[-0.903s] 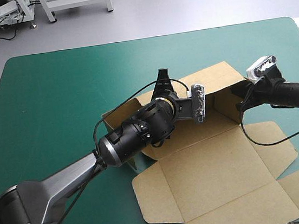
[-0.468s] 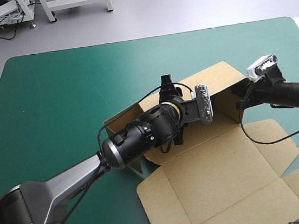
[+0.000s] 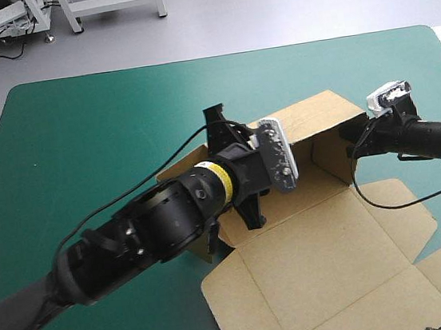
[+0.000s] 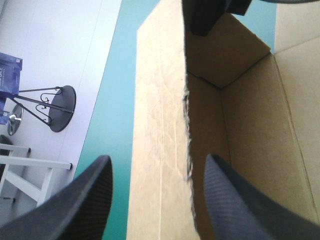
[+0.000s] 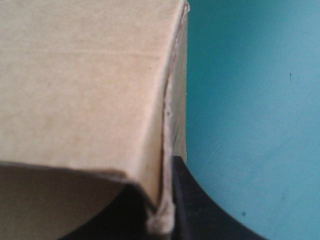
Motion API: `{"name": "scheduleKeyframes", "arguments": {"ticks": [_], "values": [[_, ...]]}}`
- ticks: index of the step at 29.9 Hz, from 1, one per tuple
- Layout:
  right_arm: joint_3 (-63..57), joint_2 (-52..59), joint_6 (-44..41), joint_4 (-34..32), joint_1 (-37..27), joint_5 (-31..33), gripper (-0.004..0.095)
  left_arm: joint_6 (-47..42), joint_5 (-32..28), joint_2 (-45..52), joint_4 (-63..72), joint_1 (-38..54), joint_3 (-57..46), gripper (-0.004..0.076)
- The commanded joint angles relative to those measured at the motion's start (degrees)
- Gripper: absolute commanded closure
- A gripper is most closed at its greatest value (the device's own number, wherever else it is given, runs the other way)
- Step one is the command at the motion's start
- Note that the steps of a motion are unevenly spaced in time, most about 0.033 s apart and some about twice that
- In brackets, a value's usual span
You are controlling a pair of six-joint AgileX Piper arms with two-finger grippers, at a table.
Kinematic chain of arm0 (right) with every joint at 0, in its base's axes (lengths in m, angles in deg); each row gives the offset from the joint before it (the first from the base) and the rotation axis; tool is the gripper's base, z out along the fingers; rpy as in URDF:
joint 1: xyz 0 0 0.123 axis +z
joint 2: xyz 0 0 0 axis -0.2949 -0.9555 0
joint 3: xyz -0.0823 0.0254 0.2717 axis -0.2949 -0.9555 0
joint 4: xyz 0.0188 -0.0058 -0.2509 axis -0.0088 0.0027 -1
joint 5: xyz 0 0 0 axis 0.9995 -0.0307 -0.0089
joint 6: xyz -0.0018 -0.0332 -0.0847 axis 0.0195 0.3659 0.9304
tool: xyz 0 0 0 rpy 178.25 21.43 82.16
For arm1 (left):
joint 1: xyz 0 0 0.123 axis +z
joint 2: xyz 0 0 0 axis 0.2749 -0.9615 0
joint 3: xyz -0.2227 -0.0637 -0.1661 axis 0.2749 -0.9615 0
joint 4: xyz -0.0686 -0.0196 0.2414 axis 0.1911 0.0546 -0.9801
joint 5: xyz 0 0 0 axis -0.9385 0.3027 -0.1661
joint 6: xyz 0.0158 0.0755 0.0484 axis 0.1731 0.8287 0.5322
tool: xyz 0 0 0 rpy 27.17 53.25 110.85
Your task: Fold the box
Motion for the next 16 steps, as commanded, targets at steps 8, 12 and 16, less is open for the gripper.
{"name": "scheduleKeyframes", "arguments": {"ticks": [8, 12, 16], "values": [[1.83, 6.05, -7.06, -1.0, 0.04, 2.67, 0.0912, -12.13, 15.18, 9.66, -8.69, -0.45, 1.62, 0.0638], [1.83, 9.05, -12.66, -5.58, 0.04, 3.02, 0.0912, -14.28, 19.3, 10.56, -9.89, 0.36, 1.62, 0.0728], [1.83, 12.95, -19.8, -12.34, 0.04, 3.24, 0.0912, -16.41, 19.3, 11.68, -9.87, 6.05, 1.62, 0.0729]]}}
